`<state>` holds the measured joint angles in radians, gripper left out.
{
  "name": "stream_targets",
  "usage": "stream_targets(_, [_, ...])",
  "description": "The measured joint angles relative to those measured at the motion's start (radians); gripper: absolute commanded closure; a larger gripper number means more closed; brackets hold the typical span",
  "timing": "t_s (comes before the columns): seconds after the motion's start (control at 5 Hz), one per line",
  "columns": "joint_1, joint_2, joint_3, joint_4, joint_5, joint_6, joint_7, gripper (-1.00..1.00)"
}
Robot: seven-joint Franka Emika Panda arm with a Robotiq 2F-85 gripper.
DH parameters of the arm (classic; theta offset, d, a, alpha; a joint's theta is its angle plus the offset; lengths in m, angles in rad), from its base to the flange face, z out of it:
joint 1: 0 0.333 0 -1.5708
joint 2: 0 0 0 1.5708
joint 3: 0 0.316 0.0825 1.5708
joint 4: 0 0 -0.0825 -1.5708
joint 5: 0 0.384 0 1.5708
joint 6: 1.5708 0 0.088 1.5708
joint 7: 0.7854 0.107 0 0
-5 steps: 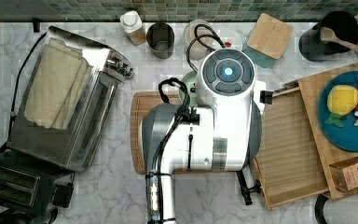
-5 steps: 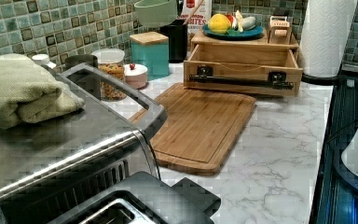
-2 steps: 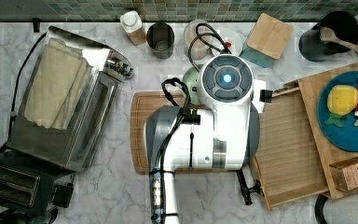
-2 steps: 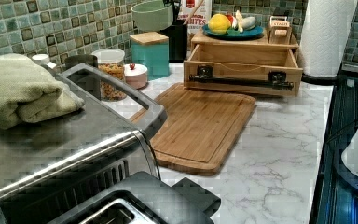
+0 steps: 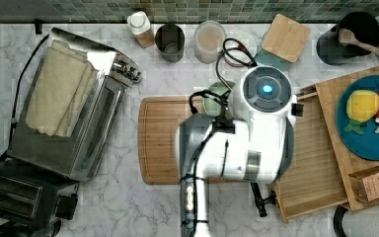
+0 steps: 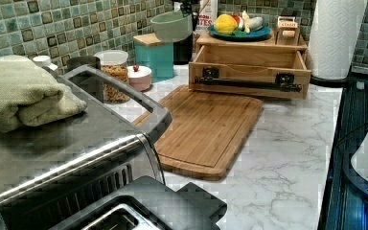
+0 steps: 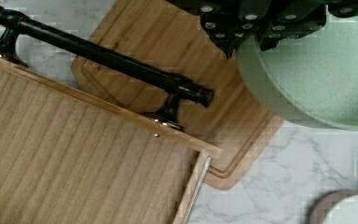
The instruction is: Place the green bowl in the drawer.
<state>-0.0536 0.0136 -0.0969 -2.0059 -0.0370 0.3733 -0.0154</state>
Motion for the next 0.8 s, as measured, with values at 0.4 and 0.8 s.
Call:
stream_targets(0.4, [0.035,-0.001,-0.251,-0.07,0.032,0.009,-0.138,1.0])
stream_targets(0.8, [-0.086,-0.02,-0.298,-0.174,0.031,0.183,-0.138,1.0])
